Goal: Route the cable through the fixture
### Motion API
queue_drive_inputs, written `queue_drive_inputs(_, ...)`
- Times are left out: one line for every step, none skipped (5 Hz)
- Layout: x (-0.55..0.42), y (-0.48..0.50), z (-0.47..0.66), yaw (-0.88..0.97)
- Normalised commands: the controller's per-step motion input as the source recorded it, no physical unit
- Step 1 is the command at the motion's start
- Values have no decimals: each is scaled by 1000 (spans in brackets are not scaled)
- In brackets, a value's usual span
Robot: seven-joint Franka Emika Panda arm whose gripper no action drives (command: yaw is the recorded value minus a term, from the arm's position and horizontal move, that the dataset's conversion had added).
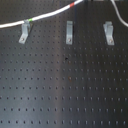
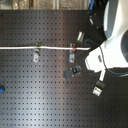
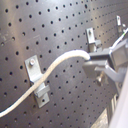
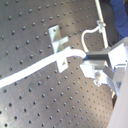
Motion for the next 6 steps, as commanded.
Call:
queue_drive_inputs(-91, -323, -11, 0)
queue_drive_inputs(-102, -351, 53, -123)
queue_drive_inputs(-36, -14, 24, 0)
queue_drive_inputs(2, 104, 351, 320)
queue_drive_inputs(-17, 198, 242, 563)
queue_drive_inputs(-48, 196, 163, 503)
